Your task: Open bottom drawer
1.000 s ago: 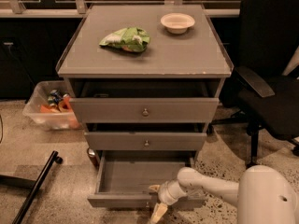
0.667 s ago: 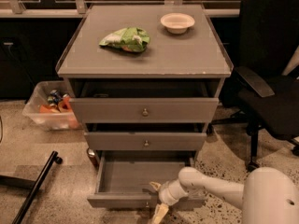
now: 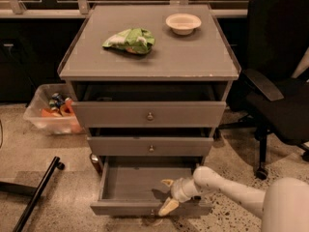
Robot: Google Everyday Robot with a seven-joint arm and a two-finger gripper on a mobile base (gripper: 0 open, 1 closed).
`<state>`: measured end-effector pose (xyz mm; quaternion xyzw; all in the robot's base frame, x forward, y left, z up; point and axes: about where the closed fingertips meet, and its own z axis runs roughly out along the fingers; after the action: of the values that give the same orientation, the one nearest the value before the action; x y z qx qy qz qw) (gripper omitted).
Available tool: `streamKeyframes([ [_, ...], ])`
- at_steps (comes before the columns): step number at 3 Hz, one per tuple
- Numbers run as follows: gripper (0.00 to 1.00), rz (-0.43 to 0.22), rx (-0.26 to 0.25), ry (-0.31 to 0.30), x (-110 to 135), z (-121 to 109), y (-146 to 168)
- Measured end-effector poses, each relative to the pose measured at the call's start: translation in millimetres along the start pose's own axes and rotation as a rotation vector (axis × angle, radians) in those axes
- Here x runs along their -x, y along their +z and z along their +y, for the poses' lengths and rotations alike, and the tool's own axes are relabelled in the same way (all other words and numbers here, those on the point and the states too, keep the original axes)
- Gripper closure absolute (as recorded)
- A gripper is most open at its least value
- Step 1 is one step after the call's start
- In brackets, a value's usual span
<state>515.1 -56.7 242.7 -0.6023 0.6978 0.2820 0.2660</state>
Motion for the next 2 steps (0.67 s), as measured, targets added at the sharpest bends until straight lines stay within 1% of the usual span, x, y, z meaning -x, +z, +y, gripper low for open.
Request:
streamKeyframes([
  [1, 0.42, 0.004, -0.076, 0.023, -0.5, -31.4, -21.7],
  [2, 0.65, 0.005, -0.148, 0.045, -11.8, -55.3, -37.5],
])
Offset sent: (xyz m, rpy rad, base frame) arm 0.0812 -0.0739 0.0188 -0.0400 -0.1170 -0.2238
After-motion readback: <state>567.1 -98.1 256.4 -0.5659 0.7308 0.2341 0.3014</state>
